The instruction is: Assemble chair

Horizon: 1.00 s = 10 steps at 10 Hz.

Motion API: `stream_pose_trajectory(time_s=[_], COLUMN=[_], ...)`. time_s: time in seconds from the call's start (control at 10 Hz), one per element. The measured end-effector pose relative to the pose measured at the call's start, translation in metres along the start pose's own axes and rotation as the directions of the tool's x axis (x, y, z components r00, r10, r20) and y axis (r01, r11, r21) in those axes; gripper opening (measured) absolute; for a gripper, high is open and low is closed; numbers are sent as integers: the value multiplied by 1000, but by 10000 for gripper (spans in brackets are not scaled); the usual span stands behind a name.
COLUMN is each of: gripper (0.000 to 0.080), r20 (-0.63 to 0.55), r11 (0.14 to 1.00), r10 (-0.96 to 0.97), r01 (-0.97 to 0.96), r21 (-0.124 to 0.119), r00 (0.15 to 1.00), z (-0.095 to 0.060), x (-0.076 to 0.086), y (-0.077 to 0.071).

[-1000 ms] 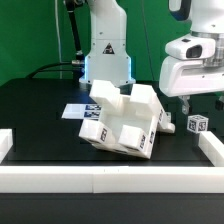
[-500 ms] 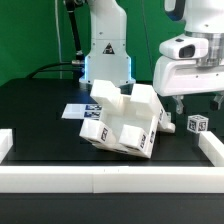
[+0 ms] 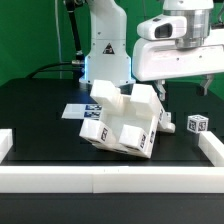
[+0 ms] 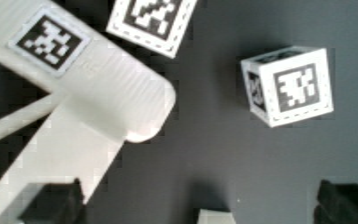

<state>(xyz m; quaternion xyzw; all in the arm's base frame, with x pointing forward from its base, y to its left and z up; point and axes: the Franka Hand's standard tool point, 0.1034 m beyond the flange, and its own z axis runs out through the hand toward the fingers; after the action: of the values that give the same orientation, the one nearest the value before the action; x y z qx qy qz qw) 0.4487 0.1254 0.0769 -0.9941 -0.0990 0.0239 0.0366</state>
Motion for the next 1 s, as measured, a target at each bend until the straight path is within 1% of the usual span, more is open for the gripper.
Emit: stream_pose_trajectory(time_s=[0.3,0.4,0.5,0.6,0.7,0.8,1.0], gripper=[648,648,648,648,648,648,648], r20=[4,20,24,20,19,20,20], r11=[1000,1000,999,999,999,999,999], r10=[-4,-9,23,20,18,17,28], r01=[4,9,-24,-20,-19,-18,-29], r21=[1,13,23,24,29,35,34], r00=[1000,1000,999,1000,1000,1000,999], z=[0,-10,-25,-36,-43,-48,-47], x=[-1,-1,5,13,20,24,23], y=[3,17,34,50,65,74,73])
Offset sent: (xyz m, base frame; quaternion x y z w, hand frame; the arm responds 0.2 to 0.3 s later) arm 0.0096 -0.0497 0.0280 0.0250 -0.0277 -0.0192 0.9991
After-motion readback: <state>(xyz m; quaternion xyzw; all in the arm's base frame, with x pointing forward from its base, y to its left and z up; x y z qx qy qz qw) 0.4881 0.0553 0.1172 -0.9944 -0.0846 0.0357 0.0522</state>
